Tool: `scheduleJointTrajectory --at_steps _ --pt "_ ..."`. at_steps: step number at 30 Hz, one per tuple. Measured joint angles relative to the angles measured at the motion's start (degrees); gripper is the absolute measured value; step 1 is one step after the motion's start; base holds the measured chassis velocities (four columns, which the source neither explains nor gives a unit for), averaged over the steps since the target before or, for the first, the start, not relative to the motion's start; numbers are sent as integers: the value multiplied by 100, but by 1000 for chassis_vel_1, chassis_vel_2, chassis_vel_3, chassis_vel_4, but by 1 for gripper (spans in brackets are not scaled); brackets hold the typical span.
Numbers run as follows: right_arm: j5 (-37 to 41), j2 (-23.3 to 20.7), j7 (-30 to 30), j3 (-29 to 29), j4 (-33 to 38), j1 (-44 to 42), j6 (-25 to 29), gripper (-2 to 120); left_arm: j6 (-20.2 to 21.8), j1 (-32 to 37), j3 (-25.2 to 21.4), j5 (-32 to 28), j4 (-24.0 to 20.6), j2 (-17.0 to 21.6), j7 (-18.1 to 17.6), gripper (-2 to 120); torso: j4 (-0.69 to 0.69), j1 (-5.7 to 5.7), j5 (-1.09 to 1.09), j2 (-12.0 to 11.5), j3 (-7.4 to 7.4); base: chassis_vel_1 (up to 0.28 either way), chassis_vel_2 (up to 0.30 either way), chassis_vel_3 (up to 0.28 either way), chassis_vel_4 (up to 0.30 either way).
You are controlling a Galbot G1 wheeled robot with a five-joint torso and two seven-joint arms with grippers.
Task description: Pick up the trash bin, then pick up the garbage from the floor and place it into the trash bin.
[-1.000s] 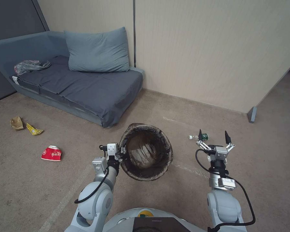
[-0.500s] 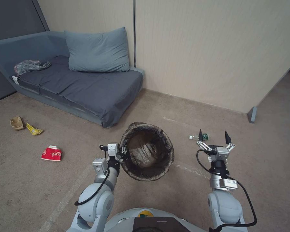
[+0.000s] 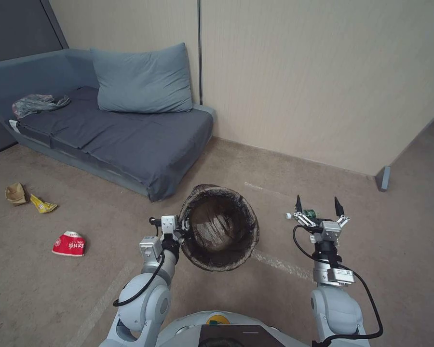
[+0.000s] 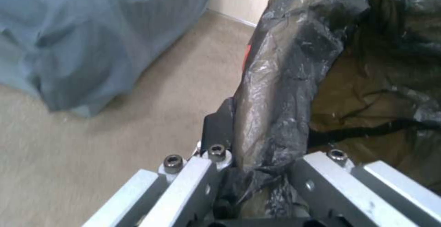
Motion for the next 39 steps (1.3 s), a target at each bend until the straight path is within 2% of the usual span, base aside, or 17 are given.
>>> scheduleJointTrajectory --at_steps 5,6,9,16,22,23,24,26,27,31,32,35,36,38,39 --pt "-46 -3 9 -2 -24 16 94 100 -8 -20 -11 2 24 3 -9 4 2 1 -1 0 1 -261 268 276 -258" --pt "-75 -5 28 -6 -55 27 189 100 -10 -20 -10 2 37 5 -10 4 -1 1 -1 -1 2 -245 224 239 -219" --pt "-108 -6 41 -9 -77 51 260 100 -12 -21 -11 3 37 7 -11 4 3 2 -1 0 2 -215 156 219 -188" --pt "-202 -14 89 -9 -106 71 334 100 -12 -18 0 11 39 10 -12 4 -1 0 0 0 -1 -9 12 7 0" --pt "-254 -69 345 -79 -113 167 133 100 -12 2 7 35 37 15 -12 4 1 0 -1 0 -1 19 -21 -15 8" --pt "-196 -96 492 -126 -102 204 -99 100 -12 11 15 44 35 15 -12 4 2 0 0 0 0 0 0 0 0" --pt "-196 -96 492 -126 -102 204 -99 100 -12 11 15 44 35 15 -12 4 2 0 0 0 0 0 0 0 0" --pt "101 -170 803 -256 -9 247 -707 100 -14 23 22 61 33 14 -12 4 2 0 -1 0 0 0 0 0 0" --pt "101 -170 803 -256 -9 247 -707 100 -14 23 22 61 33 14 -12 4 2 0 -1 0 0 0 0 0 0" --pt "910 -407 1408 -477 28 403 -2051 100 -14 11 46 67 36 53 -12 4 1 0 0 0 0 0 0 0 0" --pt "910 -407 1408 -477 28 403 -2051 100 -14 11 46 67 36 53 -12 4 1 0 0 0 0 0 0 0 0" --pt "1468 -574 1863 -529 -85 629 -3017 100 -11 0 79 62 43 99 -8 4 0 0 0 0 0 0 0 0 0" --pt "1468 -574 1863 -529 -85 629 -3017 100 -11 0 79 62 43 99 -8 4 0 0 0 0 0 0 0 0 0" --pt "2017 -759 2324 -573 -236 901 -3999 100 -12 18 82 58 35 119 -2 4 1 0 0 0 0 0 0 0 0" --pt "2017 -759 2324 -573 -236 901 -3999 100 -12 18 82 58 35 119 -2 4 1 0 0 0 0 0 0 0 0"
